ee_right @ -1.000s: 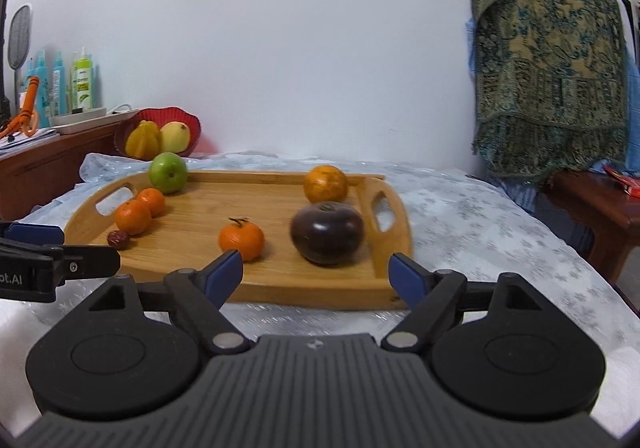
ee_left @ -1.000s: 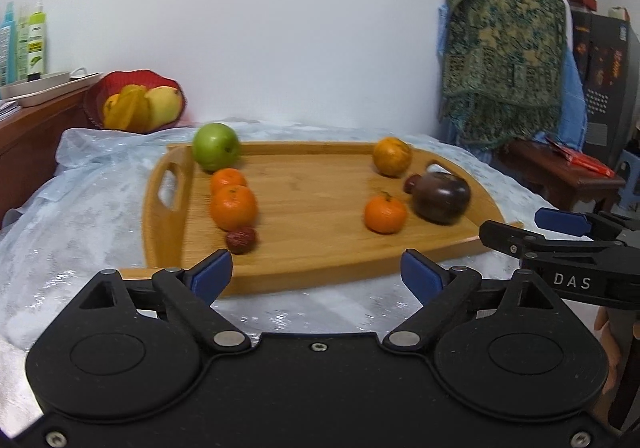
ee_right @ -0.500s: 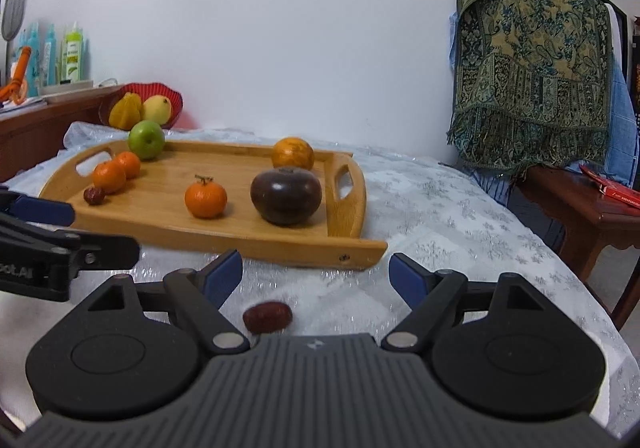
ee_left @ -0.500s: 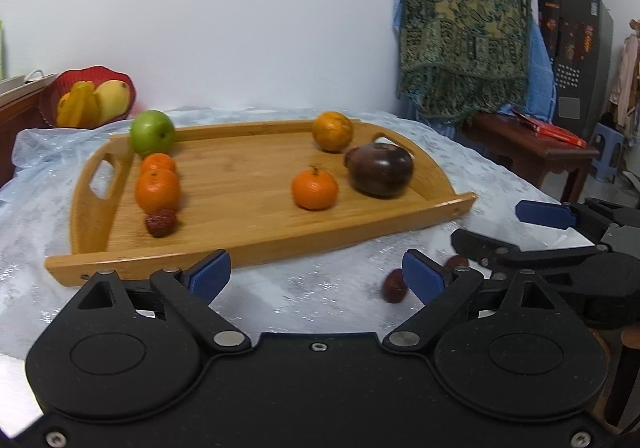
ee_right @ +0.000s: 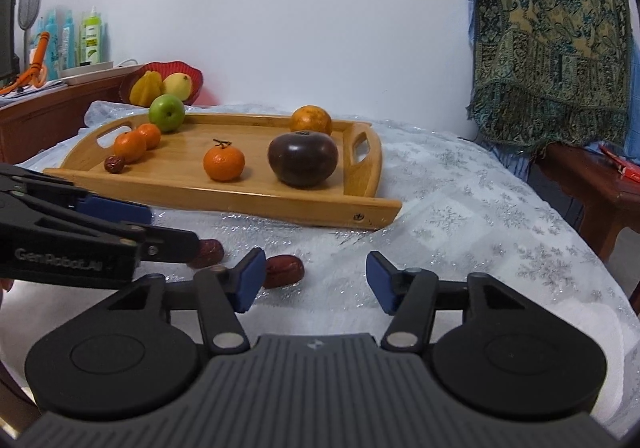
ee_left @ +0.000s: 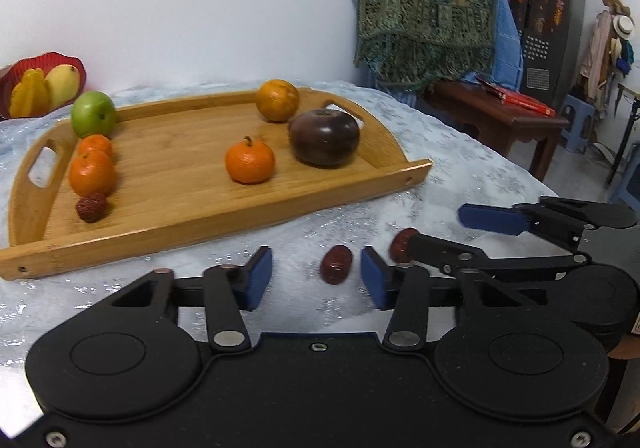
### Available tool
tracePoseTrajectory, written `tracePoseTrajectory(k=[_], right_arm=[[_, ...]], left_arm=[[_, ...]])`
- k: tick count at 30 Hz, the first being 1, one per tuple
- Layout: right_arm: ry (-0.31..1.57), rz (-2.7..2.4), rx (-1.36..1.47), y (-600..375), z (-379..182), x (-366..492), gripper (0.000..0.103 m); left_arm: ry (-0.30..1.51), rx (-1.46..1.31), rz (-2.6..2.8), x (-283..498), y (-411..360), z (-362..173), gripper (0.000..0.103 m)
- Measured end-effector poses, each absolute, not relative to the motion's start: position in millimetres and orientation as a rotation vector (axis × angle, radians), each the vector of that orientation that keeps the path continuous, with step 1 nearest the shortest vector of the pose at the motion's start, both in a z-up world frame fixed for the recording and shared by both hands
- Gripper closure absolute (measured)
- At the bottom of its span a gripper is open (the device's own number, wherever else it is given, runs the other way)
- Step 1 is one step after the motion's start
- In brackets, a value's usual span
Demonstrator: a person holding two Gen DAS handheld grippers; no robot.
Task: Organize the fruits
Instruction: 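Grasp a red date with the left tool while the right tool grasps another red date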
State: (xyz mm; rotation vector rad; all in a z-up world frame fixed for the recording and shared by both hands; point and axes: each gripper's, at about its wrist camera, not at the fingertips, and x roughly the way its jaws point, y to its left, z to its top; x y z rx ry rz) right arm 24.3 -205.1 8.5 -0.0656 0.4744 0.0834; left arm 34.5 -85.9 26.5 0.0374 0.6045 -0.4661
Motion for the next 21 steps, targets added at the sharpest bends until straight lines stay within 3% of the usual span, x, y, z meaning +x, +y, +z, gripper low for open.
tracePoseTrajectory(k=[3, 9, 21], right_arm=[[0.485, 0.102, -0.044, -206.8, 7.3, 25.9, 0.044], [0.497, 0.121, -0.032, -205.8, 5.0, 29.8, 0.055], [0.511, 0.157, -0.028, -199.7, 1.2, 36.3, 0.058]], left_arm=[[0.616, 0.036, -0.475, 37.2, -90.7, 25.3, 0.074], [0.631, 0.033, -0.468, 43.8, -95.5, 21.0, 0.077], [0.632, 0.057, -0.462, 52.0, -96.6, 12.9, 0.085]])
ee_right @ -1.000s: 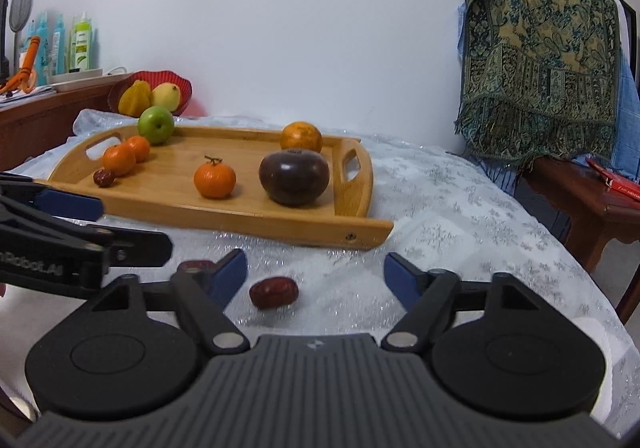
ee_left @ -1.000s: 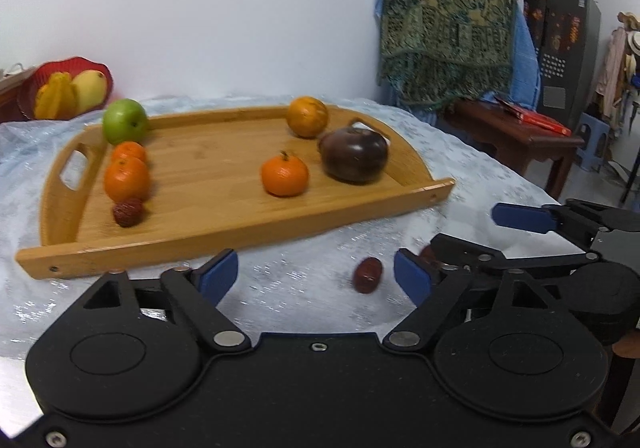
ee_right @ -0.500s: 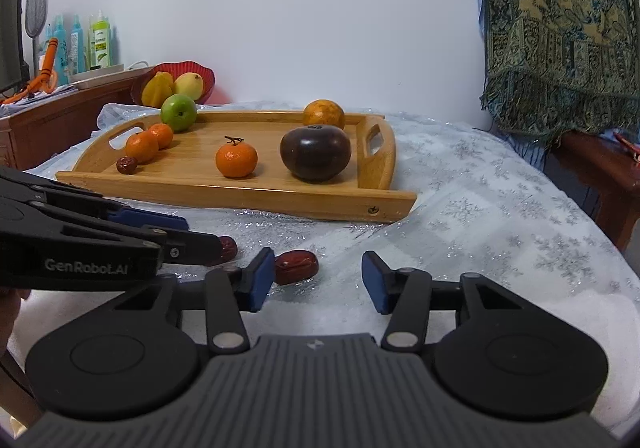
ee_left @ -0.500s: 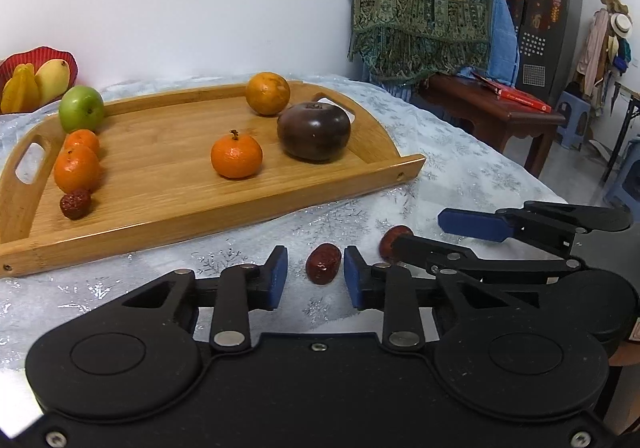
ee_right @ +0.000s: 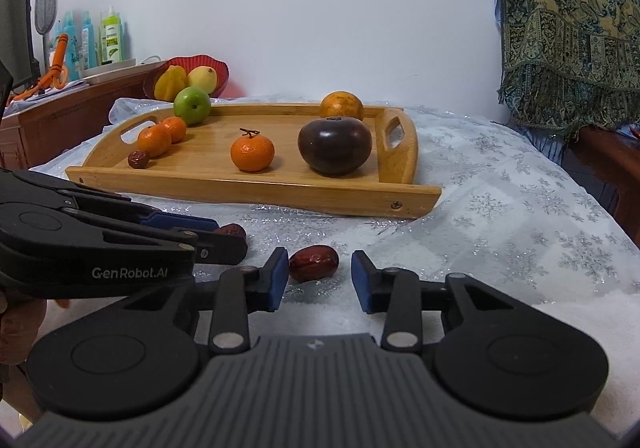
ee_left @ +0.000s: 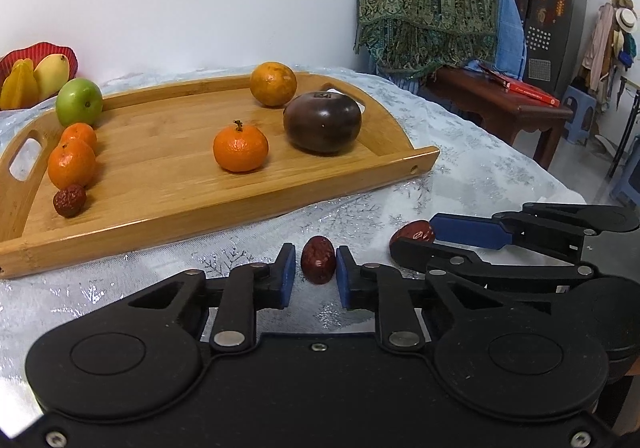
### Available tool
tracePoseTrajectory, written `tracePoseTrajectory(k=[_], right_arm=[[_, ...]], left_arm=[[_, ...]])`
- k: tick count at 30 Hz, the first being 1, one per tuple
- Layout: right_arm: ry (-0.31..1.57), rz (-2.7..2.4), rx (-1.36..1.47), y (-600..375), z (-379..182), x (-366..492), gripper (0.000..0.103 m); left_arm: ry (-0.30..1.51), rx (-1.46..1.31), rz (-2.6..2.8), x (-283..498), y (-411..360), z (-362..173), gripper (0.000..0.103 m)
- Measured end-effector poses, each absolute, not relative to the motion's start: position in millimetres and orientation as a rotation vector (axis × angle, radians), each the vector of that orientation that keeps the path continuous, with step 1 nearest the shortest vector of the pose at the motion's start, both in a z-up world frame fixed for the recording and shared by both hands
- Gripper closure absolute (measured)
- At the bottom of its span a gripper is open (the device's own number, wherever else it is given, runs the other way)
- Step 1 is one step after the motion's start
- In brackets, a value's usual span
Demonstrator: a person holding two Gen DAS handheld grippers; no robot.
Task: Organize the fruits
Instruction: 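Grasp a red date with the left tool while the right tool grasps another red date, then carry the date with the left tool while the right tool carries its date over the tray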
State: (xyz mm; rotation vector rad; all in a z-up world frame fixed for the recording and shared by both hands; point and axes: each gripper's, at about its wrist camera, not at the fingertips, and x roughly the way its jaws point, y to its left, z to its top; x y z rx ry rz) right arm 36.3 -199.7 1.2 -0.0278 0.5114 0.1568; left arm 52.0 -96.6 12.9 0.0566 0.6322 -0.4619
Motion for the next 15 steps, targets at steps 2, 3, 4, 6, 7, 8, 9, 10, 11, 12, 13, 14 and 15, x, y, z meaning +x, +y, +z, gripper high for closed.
tracePoseTrajectory(k=[2, 3, 4, 6, 7, 8, 9, 10, 11, 12, 13, 14, 15], right_arm=[[0.518, 0.159, -0.029, -197.9, -0.2, 38.2, 0.059], [0.521, 0.161, -0.030, -196.9, -0.9, 39.2, 0.060], [0.524, 0.163, -0.032, -195.8, -1.5, 39.8, 0.061], [0.528, 0.164, -0.037, -193.4, -2.9, 40.6, 0.064], [0.528, 0.161, -0.042, -192.1, -3.5, 40.7, 0.064], [0.528, 0.159, -0.047, -191.1, -3.9, 40.8, 0.064], [0.527, 0.158, -0.049, -190.1, -4.3, 41.0, 0.064], [0.526, 0.156, -0.049, -189.4, -4.7, 41.4, 0.064], [0.526, 0.155, -0.047, -188.9, -4.9, 41.8, 0.064], [0.525, 0.153, -0.046, -188.4, -5.2, 42.2, 0.064], [0.523, 0.152, -0.046, -187.7, -5.2, 42.7, 0.064], [0.523, 0.151, -0.045, -187.4, -5.2, 43.1, 0.065], [0.521, 0.150, -0.046, -187.0, -5.3, 43.5, 0.065]], left_arm=[[0.626, 0.081, -0.467, 52.8, -97.4, 12.5, 0.087], [0.620, 0.094, -0.469, 52.6, -97.8, 12.4, 0.087], [0.616, 0.103, -0.471, 52.9, -97.9, 11.8, 0.087], [0.606, 0.116, -0.476, 52.4, -97.9, 10.4, 0.087], [0.599, 0.122, -0.480, 52.3, -97.5, 9.6, 0.087], [0.593, 0.124, -0.484, 52.4, -96.6, 8.7, 0.087], [0.589, 0.121, -0.487, 52.6, -95.2, 7.8, 0.087], [0.586, 0.116, -0.489, 53.0, -94.0, 7.0, 0.087], [0.582, 0.111, -0.491, 53.1, -93.2, 6.2, 0.087], [0.579, 0.105, -0.491, 53.6, -92.2, 5.5, 0.087], [0.577, 0.098, -0.490, 53.9, -91.3, 4.9, 0.087], [0.574, 0.094, -0.489, 54.2, -90.3, 4.6, 0.087], [0.572, 0.091, -0.490, 54.5, -89.5, 4.5, 0.087]])
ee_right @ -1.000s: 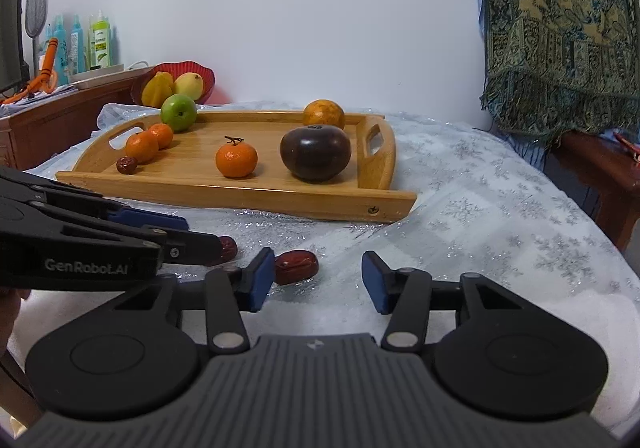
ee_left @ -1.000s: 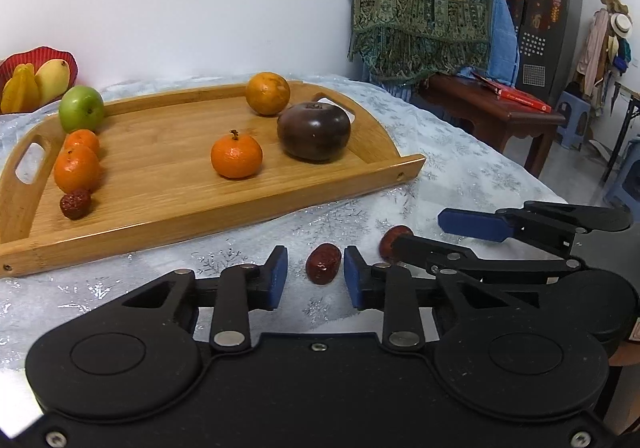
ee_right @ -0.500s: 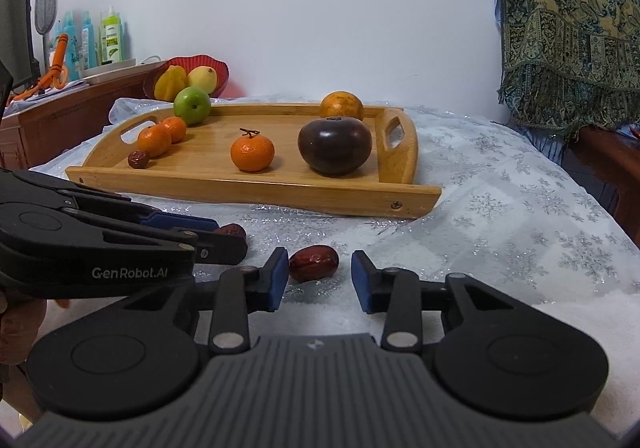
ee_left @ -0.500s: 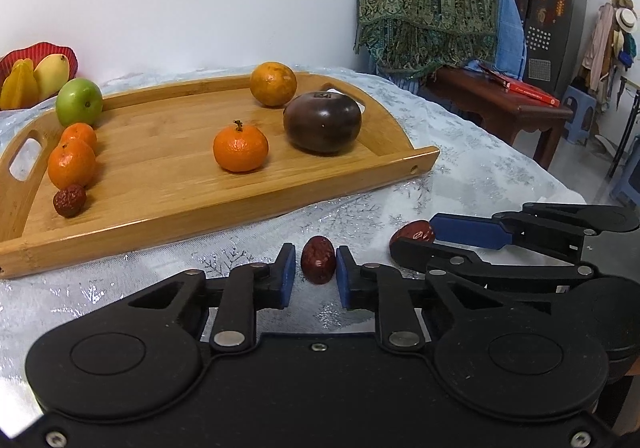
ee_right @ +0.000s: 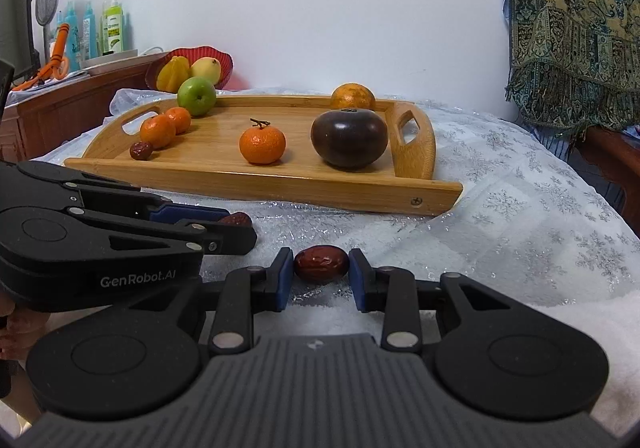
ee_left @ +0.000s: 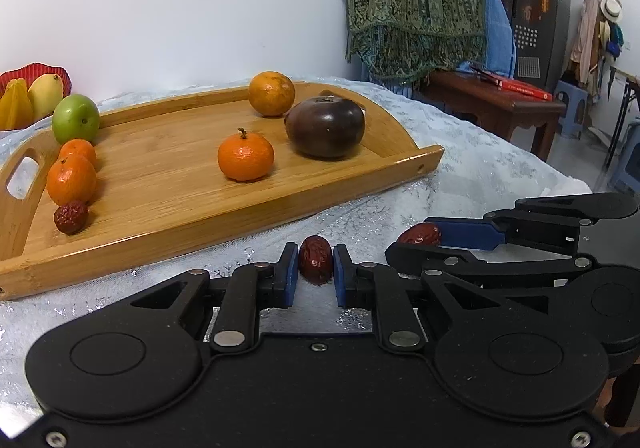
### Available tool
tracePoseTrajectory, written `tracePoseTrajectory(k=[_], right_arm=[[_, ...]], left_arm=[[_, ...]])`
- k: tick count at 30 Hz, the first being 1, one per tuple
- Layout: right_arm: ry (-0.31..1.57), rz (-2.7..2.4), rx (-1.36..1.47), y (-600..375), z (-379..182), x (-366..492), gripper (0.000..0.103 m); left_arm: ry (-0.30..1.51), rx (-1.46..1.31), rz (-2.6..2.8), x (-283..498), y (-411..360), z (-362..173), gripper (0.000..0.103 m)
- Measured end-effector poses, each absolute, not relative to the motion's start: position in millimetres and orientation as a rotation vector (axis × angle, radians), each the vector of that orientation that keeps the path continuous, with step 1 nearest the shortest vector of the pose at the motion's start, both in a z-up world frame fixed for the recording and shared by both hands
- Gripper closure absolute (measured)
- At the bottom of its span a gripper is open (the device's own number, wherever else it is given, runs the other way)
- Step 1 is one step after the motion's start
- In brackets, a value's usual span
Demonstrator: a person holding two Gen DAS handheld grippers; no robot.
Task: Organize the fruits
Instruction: 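Carry the date with the left tool while the right tool carries its date over the tray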
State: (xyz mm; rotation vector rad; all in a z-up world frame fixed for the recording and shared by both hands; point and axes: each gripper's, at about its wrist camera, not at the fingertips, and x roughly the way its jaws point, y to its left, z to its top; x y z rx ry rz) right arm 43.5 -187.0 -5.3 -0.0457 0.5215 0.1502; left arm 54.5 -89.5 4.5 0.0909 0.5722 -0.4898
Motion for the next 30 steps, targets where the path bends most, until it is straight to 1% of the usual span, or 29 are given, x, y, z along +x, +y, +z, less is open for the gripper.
tracePoseTrajectory(k=[13, 20, 30], right_arm=[[0.499, 0.136, -0.054, -176.1, -3.4, 46.9, 0.066], [0.462, 0.145, -0.037, -171.3, 1.9, 48.0, 0.068], [0.408, 0.157, 0.003, -165.6, 12.7, 50.5, 0.068]], left_arm=[[0.548, 0.094, -0.475, 57.3, -81.6, 7.1, 0.088], [0.506, 0.098, -0.445, 53.7, -74.7, 16.1, 0.088], [0.474, 0.073, -0.420, 55.0, -62.6, 31.7, 0.088]])
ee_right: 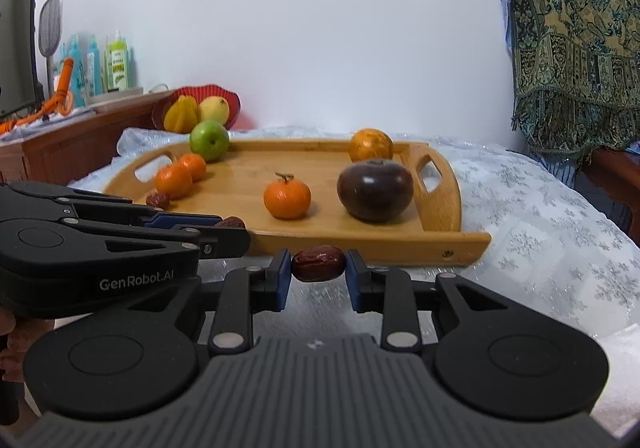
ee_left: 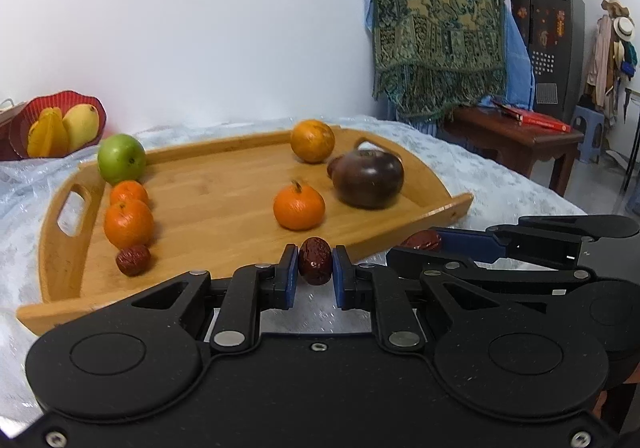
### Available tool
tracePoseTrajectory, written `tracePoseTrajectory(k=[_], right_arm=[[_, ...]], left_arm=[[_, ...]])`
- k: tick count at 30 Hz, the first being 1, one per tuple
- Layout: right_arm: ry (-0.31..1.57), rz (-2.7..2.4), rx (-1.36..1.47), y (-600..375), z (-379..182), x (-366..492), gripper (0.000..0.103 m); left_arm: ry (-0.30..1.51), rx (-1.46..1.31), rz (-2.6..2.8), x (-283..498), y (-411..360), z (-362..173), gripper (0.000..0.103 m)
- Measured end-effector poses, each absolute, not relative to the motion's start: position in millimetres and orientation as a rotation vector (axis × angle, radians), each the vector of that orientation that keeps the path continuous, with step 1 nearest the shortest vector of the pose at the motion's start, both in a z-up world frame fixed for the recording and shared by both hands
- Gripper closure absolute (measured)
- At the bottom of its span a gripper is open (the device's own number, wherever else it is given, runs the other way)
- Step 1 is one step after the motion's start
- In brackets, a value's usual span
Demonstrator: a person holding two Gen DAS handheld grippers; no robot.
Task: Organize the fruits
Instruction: 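Carry the date with the left tool while the right tool carries its date over the tray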
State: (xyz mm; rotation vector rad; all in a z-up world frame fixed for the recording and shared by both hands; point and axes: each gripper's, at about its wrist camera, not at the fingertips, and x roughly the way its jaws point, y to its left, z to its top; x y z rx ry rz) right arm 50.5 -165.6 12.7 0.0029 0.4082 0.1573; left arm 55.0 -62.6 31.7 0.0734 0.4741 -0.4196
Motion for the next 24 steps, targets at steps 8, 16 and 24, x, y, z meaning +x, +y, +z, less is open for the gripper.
tracePoseTrajectory(k=[8, 16, 24], right_arm=[[0.372, 0.152, -0.036, -150.8, 28.2, 70.7, 0.069], [0.372, 0.137, -0.047, -138.6, 44.3, 101.7, 0.069], [0.387, 0.135, -0.028, -129.0, 53.0, 141.5, 0.069]], left_arm=[[0.479, 0.049, -0.359, 74.4, -51.9, 49.5, 0.088], [0.463, 0.037, -0.298, 102.7, -41.9, 66.3, 0.088], [0.491, -0.001, -0.257, 142.4, -28.7, 72.7, 0.088]])
